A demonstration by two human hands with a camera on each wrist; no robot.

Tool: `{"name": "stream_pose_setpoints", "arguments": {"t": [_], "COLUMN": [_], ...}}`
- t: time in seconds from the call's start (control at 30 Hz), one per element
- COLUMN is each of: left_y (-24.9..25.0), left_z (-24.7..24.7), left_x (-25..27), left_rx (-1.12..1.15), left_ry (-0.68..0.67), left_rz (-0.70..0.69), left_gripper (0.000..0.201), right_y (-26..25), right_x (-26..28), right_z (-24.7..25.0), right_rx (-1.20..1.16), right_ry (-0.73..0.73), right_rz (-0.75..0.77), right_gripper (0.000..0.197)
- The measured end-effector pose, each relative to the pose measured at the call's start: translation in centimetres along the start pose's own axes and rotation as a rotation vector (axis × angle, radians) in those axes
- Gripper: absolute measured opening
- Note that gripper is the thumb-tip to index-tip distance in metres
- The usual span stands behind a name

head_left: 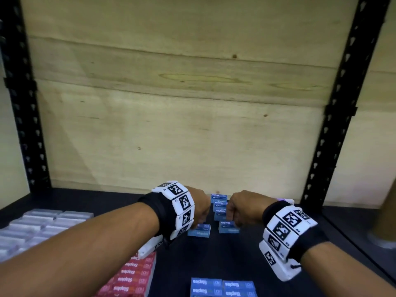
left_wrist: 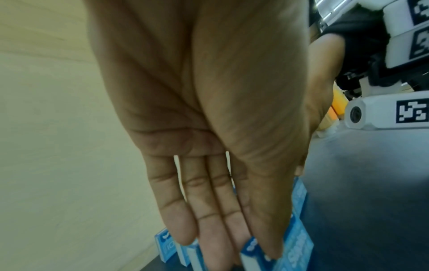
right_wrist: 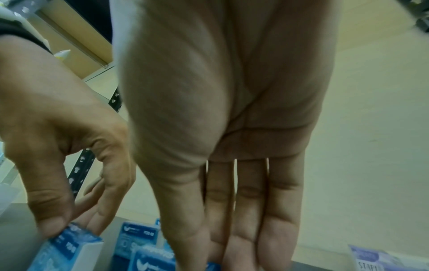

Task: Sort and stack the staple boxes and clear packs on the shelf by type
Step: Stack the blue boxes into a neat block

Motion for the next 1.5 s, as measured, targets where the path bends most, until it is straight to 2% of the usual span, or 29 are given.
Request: {"name": "stream_pose_setpoints", "arguments": {"t": [0.07, 0.17, 0.27, 0.4, 0.7, 0.83, 1.07, 1.5], "left_y": [0.0, 0.1, 0.3, 0.7, 0.6, 0.2, 0.1, 1.2], "left_z": [-0.2, -0.5, -0.9, -0.8, -2.7, -3.1, -4.3, -4.2], "left_x": [1.0, 2.5, 3.9, 6.1, 7.8, 8.2, 8.1, 8.2], "left_rx": [0.049, 0.039, 0.082, 0.082, 0.195, 0.284, 0.36, 0.365], "left_ry": [-0.012, 0.024, -0.019, -0.021, -0.108, -0.152, -0.097, -0.108], "left_rz": [-0.011, -0.042, -0.088, -0.066, -0.092, -0.097, -0.052, -0.08], "left_gripper": [0.01, 0.021, 0.018, 0.027, 0.02, 0.02, 0.01, 0.01], "right_y": [-0.3, -1.1, -2.1, -3.3, -4.4, -4.5, -5.0, -5.7], "right_x": [0.8, 2.3, 3.8, 5.8, 8.9, 9.5, 9.7, 8.9], "right_z": [-0.1, -0.5, -1.2, -1.8, -3.0, -3.1, -3.5, -3.9], "right_rx": [-0.027, -0.038, -0.024, -0.057, -0.122, -0.126, -0.095, -0.101], "right_ry": [-0.008, -0.021, -0.041, -0.055, -0.084, -0.078, -0.043, -0.037], "right_rz": [0.002, 0.014, 0.029, 0.03, 0.048, 0.033, 0.057, 0.097], "right_gripper": [0.024, 0.023, 0.023, 0.02, 0.021, 0.021, 0.018, 0.016]}}
Point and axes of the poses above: each hand's wrist, its own x-axis away from the middle knuckle, its own z-axis out of the back of the hand, y = z × x, the point moved 1 cm from there along -x, towards the middle knuckle, and after that the axes turned 15 degrees about z, right-handed, at the moved point
